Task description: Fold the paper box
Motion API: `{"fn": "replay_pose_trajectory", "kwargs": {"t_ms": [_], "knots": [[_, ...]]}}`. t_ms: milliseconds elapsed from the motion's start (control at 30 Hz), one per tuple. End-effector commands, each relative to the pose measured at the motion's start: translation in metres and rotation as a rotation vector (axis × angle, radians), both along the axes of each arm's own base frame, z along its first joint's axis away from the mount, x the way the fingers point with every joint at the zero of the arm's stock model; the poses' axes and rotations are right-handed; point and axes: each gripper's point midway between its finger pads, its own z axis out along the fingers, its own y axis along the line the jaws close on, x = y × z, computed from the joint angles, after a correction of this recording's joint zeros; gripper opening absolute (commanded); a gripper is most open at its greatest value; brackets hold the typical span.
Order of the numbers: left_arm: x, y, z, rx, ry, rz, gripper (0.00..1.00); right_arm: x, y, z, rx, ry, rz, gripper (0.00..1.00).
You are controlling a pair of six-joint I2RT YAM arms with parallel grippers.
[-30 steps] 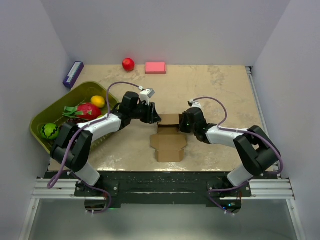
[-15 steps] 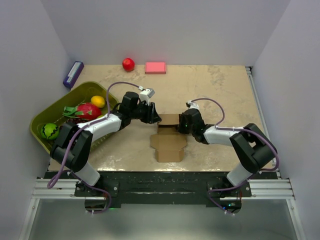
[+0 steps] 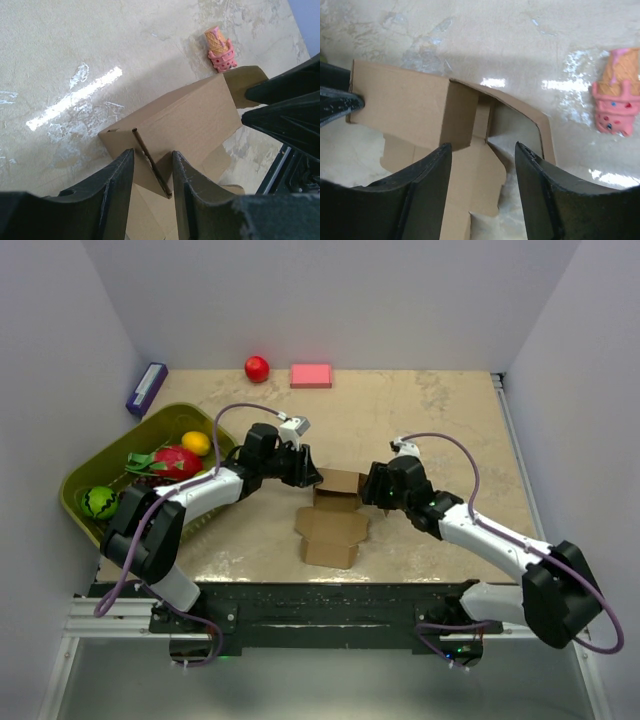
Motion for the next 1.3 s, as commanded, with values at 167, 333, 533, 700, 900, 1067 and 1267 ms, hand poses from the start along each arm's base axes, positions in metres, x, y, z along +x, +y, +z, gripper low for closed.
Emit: {"fn": "replay_pose_trajectory", "kwargs": {"t_ms": [167, 333, 533, 700, 900, 1067, 1267], "knots": [[0.004, -0.001, 0.001, 0.024, -0.026, -0.007, 0.4, -0.011, -0.039, 0.028, -0.131, -0.032, -0.081, 0.6], [0.004, 0.0, 0.002, 0.026, -0.029, -0.004, 0.4, -0.013, -0.046, 0.036, -0.145, -0.044, -0.1, 0.6], [0.004, 0.0, 0.002, 0.028, -0.028, -0.003, 0.4, -0.013, -0.053, 0.036, -0.17, -0.052, -0.125, 0.6], [0.004, 0.0, 0.001, 0.029, -0.03, -0.004, 0.4, -0.013, -0.055, 0.027, -0.187, -0.042, -0.128, 0.6], [0.004, 0.0, 0.002, 0.029, -0.032, -0.002, 0.4, -0.011, -0.049, -0.002, -0.212, 0.002, -0.103, 0.54], [0.003, -0.001, -0.001, 0.069, -0.052, -0.003, 0.4, -0.004, -0.038, -0.001, -0.195, 0.004, -0.07, 0.13], [0.002, -0.003, -0.002, 0.11, -0.075, -0.006, 0.4, 0.0, -0.011, 0.027, -0.121, 0.002, 0.034, 0.0]]}}
